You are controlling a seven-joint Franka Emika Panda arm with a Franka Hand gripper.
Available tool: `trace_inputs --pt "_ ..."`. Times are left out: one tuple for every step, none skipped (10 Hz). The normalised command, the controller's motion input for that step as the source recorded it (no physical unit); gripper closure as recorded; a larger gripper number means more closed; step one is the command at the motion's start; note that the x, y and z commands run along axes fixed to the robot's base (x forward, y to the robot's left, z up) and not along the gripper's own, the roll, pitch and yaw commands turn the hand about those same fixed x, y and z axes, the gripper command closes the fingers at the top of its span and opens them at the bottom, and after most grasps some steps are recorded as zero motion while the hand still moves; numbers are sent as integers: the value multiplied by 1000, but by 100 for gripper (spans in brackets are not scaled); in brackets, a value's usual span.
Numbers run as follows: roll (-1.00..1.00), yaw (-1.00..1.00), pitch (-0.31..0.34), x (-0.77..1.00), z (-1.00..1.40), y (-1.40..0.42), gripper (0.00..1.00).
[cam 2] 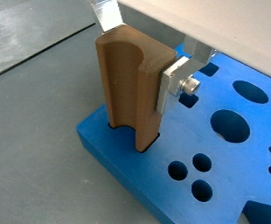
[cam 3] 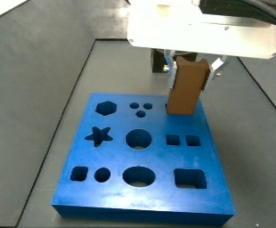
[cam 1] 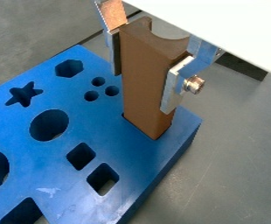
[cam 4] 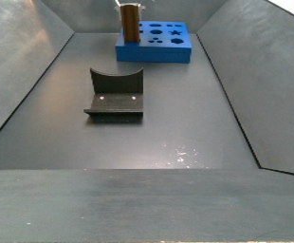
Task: Pick up the arch object. Move up. Rotate the arch object. Move to above the board. Insert the arch object.
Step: Insert the arch object.
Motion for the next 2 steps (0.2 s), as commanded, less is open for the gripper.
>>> trace_inputs --pt "0 0 9 0 0 0 100" --pt "0 0 0 0 0 0 100"
